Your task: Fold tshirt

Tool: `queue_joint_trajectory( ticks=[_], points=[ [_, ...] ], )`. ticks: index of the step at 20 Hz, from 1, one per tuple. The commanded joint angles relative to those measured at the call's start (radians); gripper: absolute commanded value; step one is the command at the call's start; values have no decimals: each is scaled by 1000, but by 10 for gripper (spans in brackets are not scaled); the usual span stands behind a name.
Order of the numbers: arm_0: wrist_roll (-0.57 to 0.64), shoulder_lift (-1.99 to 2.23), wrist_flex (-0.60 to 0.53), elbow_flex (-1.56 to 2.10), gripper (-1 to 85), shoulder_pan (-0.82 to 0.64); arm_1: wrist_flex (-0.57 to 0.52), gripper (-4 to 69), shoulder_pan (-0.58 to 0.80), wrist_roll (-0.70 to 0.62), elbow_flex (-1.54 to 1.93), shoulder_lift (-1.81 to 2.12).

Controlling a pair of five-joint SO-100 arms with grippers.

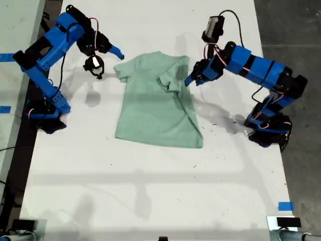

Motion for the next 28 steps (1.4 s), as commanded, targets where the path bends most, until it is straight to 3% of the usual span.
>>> queue_joint_trajectory(
  ticks=[1, 19, 20, 23, 25, 28],
  points=[
    [15, -66, 60, -189, 368, 11, -34, 140, -6, 15, 48, 144],
    [18, -699, -63, -479, 367, -60, -44, 120, -23, 54, 265, 344],
    [20, -730, -67, -497, 332, -67, -46, 120, -25, 60, 291, 367],
    [17, -772, -81, -509, 75, -78, -60, 117, -23, 72, 377, 451],
    [18, -770, -89, -509, 14, -74, -69, 115, -15, 75, 414, 485],
    [20, -735, -66, -520, 1, -61, -81, 116, -9, 74, 431, 485]
  ],
)
